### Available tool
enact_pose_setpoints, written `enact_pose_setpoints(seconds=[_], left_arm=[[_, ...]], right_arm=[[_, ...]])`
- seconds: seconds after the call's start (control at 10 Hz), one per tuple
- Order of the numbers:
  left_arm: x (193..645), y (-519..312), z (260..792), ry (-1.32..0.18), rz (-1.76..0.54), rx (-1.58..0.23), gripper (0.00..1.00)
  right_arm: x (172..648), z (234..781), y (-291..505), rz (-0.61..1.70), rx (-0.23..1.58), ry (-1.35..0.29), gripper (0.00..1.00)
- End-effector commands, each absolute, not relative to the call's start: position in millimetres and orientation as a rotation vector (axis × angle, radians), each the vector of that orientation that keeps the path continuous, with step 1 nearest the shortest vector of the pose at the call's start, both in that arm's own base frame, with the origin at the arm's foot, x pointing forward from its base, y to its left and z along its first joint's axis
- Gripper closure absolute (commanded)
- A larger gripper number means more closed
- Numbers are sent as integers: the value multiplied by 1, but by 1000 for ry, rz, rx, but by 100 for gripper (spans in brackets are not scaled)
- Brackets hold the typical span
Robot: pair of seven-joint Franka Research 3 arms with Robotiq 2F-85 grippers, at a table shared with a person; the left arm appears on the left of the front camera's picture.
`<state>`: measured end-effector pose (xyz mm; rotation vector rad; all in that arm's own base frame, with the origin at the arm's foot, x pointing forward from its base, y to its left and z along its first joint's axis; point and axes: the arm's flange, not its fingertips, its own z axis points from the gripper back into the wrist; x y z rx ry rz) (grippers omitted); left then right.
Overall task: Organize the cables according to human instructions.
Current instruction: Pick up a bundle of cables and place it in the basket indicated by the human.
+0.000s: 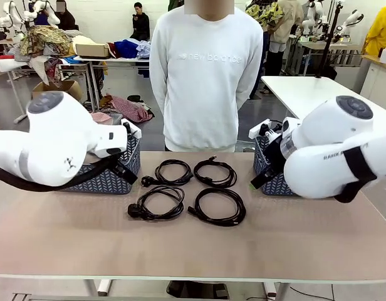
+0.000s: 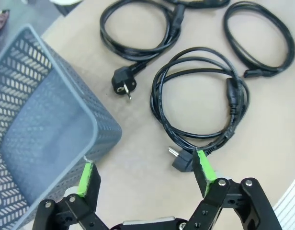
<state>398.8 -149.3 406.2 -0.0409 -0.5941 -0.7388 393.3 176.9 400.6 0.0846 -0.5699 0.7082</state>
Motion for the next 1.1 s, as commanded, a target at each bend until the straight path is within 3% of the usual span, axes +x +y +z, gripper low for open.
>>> enact_pose_setpoints(seconds=[0.0, 0.5, 1.0], left_arm=[[388, -113, 429, -607, -859, -121, 0], [390, -67, 457, -672, -987, -299, 0], [395, -58, 469, -683, -1023, -416, 0]], right_arm=[[396, 431, 151, 813, 198, -528, 0], [390, 478, 105, 825, 383, -607, 0], [396, 484, 63, 799, 497, -669, 0]])
